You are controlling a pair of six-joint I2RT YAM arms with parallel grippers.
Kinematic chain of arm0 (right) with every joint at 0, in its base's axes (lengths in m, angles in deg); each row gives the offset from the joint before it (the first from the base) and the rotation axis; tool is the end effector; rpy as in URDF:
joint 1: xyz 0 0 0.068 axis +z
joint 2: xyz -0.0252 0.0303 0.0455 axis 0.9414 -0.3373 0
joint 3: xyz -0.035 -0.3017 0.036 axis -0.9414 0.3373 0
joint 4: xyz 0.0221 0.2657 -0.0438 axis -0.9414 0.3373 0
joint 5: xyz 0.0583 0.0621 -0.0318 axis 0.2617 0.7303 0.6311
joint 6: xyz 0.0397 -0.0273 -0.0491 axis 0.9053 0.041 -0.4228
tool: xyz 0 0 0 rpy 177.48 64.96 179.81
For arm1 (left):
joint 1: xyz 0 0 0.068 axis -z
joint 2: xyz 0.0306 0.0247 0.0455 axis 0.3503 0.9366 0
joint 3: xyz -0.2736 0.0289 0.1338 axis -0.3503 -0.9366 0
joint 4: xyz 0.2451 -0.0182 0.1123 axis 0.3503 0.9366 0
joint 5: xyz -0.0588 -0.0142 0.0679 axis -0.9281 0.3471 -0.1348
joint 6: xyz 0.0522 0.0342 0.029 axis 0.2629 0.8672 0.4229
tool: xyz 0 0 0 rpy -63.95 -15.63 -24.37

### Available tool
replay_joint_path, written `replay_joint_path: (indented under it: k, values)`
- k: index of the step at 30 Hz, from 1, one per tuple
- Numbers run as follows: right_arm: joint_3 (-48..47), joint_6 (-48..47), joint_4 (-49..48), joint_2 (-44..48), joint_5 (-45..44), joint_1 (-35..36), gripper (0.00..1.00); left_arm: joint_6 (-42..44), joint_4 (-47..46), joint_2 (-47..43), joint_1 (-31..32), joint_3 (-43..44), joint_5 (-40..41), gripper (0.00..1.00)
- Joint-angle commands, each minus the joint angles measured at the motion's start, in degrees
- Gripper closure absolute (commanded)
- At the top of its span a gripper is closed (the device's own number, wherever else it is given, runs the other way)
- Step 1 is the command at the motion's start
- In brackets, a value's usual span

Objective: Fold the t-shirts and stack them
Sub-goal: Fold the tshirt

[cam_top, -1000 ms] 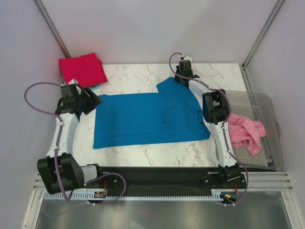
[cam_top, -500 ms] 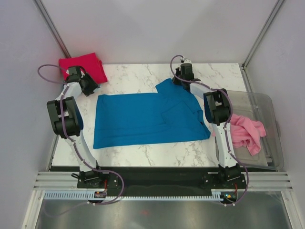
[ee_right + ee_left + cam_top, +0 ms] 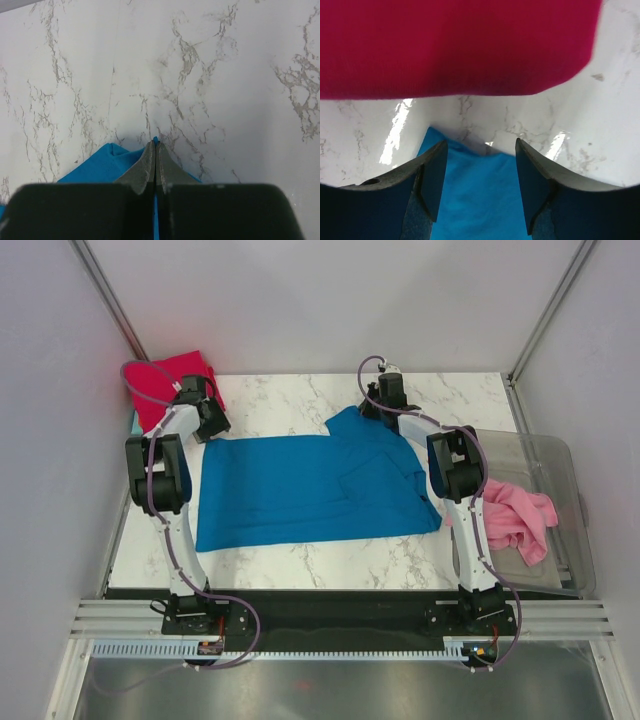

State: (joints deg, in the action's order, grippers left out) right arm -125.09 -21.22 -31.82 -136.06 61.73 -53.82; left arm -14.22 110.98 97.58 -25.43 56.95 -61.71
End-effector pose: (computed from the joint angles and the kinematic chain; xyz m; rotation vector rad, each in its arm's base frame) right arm 0.5880 0.1787 0.1361 0.1232 2.1341 0.5276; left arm 0.5142 0.0472 0.1868 -0.6258 2.4309 -0.0629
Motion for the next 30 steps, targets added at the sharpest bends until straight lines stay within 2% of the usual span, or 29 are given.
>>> replay_joint_path:
  k: [1,15,16,17,22,26,28,30]
  values:
    - [0.91,0.63,2.12,-0.88,1.75,0.49,1.00,3.10,2.63,1.35,0.01,2.12,6.81,0.36]
    - [0.64,0.72,2.56,-1.32,2.54,0.49,1.00,4.77,6.05,4.16,1.76,4.14,10.95,0.44]
    - [0.64,0.72,2.56,-1.32,2.54,0.49,1.00,4.85,6.06,4.25,1.94,4.32,11.03,0.46]
    - [0.73,0.72,2.65,-1.23,2.72,0.49,1.00,5.12,6.14,4.34,2.03,4.41,10.95,0.55]
    - [0.73,0.54,2.91,-1.41,2.63,0.49,1.00,5.56,6.67,5.22,2.73,4.93,11.21,0.70]
    - [0.73,0.19,2.83,-1.32,2.89,0.49,1.00,5.82,7.55,4.96,2.91,5.64,11.47,0.92]
    - [0.73,0.02,2.48,-0.97,3.85,0.41,1.00,5.74,8.34,4.60,2.91,5.90,11.56,0.97]
    - [0.47,-1.91,1.77,0.25,5.96,0.49,1.00,5.47,9.92,3.11,2.82,5.81,10.95,0.98]
